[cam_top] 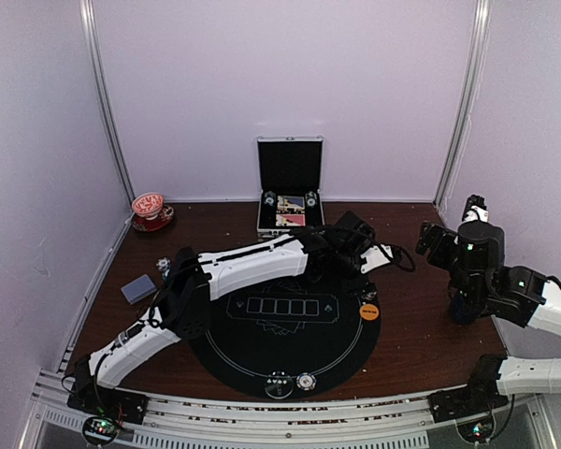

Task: Distribute texas hold em gaming equipment
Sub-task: Place the poker chips pile at the big blind area, then pick up the pile of poker chips from the pile of poker chips.

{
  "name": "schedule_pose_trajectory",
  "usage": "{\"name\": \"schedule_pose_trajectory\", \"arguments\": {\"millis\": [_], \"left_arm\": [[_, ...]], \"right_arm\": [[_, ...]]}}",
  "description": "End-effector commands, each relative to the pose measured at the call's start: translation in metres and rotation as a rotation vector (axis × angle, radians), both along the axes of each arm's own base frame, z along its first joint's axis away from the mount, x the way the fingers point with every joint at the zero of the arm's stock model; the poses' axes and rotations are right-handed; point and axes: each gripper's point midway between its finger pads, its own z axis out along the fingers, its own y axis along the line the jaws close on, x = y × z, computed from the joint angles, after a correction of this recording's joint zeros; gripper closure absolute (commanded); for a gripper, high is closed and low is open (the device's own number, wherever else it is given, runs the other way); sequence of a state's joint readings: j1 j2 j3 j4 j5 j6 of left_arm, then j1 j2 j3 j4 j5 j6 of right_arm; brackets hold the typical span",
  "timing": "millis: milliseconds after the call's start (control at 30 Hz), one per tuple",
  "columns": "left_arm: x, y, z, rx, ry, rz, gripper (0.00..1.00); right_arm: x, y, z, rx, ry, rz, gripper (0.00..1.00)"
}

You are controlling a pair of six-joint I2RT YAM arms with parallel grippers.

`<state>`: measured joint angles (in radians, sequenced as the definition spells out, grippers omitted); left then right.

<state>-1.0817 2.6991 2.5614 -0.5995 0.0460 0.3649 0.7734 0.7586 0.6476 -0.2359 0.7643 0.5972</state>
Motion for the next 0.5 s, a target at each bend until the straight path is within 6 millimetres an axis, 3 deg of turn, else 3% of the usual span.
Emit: {"name": "schedule_pose_trajectory", "arguments": {"millis": [0,67,200,233,300,467], "left_arm": [[-0.023,0.002,0.052,-0.058,0.013,-0.065,0.11],[-0.028,0.01,0.062,-0.054,0.025,-0.066,0.03],[-0.017,0.039,0.093,-0.037,-0.049,0.007,0.02],[-0.01,0.053,0.092,-0.015,-0.069,0.041,0.02],[0.012,0.08,0.113,-0.029,-0.112,0.114,0.02],[0.076,0.18,0.144,-0.033,-0.129,0.327,0.02]], "right_arm": [[0.001,-0.001,-0.006,-0.022,0.008,-0.005,0.02],[0.001,0.0,-0.006,-0.026,0.011,0.0,0.02],[0.006,0.011,-0.01,-0.04,0.025,0.044,0.01],[0.008,0.015,-0.013,-0.047,0.035,0.062,0.0],[0.012,0.027,-0.019,-0.058,0.061,0.106,0.0],[0.022,0.063,-0.041,-0.082,0.131,0.238,0.0]]}}
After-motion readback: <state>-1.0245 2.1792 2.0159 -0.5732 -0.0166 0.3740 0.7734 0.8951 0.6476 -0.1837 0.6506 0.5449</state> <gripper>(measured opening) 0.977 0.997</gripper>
